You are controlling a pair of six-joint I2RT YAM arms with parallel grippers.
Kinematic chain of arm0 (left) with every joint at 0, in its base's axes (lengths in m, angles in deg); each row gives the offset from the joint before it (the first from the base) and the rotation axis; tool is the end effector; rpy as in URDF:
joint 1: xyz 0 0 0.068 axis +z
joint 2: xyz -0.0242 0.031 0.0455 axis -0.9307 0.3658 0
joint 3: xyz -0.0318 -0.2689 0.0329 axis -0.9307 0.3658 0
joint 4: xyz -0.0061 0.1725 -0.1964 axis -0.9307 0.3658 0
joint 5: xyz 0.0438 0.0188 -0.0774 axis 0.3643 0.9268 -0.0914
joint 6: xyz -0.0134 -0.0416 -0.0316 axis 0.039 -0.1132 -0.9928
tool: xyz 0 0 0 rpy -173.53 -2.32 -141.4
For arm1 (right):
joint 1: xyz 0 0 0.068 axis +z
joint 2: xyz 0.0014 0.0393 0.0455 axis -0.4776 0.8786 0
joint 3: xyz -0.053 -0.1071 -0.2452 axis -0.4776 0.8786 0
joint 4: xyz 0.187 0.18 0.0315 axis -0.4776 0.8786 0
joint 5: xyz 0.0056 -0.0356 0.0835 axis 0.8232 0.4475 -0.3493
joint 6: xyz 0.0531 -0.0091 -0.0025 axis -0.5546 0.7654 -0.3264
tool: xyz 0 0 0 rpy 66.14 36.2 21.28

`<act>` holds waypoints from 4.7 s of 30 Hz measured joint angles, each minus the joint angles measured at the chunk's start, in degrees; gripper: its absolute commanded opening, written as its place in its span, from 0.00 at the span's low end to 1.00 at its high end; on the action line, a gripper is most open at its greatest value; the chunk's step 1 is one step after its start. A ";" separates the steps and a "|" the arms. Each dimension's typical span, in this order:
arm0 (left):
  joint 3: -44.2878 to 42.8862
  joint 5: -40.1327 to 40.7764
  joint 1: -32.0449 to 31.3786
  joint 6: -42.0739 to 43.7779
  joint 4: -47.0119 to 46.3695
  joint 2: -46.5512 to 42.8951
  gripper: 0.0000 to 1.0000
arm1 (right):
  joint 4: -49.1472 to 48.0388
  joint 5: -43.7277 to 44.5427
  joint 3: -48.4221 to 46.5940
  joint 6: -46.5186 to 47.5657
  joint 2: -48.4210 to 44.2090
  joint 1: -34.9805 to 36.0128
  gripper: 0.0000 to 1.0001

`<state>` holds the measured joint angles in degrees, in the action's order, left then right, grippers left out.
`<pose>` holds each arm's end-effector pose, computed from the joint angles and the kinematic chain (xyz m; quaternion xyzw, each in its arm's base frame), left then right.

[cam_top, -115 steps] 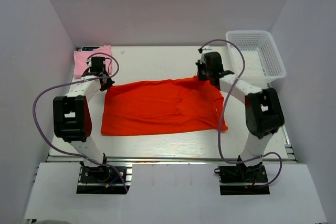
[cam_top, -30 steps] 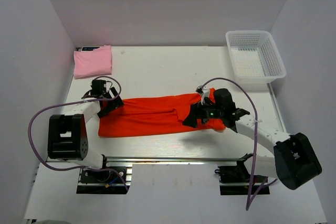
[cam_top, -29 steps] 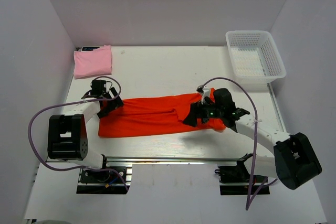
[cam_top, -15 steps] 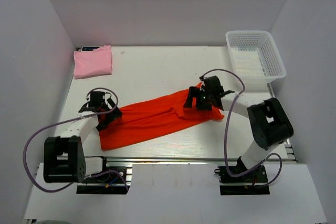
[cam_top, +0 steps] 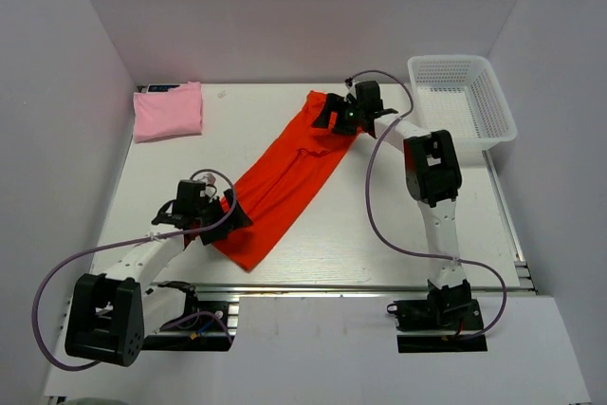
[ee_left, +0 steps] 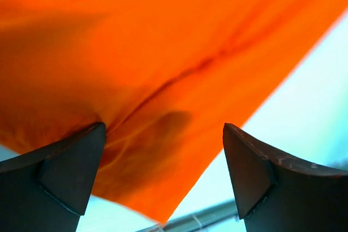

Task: Fold and stack the t-shirts
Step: Rotate the tshirt 90 degrees, then grab the bottom of the folded rectangular tshirt with both arms

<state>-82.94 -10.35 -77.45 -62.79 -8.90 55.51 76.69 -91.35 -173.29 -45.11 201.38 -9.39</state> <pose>0.1820 -0.0377 0.1537 -0.1638 0.9419 -0.2105 0.2041 0.4902 0.1841 0.1544 -0.0181 0.8761 0.3344 0.3468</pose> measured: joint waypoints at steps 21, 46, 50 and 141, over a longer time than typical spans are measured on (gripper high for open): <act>0.52 -19.23 -25.03 1.51 -6.97 5.46 1.00 | 13.20 1.03 -20.17 10.62 8.83 1.64 0.90; -22.05 26.21 -32.81 1.44 12.28 -3.80 1.00 | 33.07 29.22 -10.82 7.58 -0.17 18.47 0.90; -17.33 26.43 -32.83 0.33 9.92 -6.82 1.00 | 33.51 29.31 -12.81 5.79 1.14 17.33 0.90; -14.40 2.38 -30.93 4.04 -9.68 12.57 0.00 | 4.07 -2.95 63.30 -0.02 -54.77 18.32 0.00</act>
<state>-97.34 -7.97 -108.38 -58.75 -18.58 68.07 80.75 -94.30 -109.99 -45.13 146.61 8.92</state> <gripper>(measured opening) 0.022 0.010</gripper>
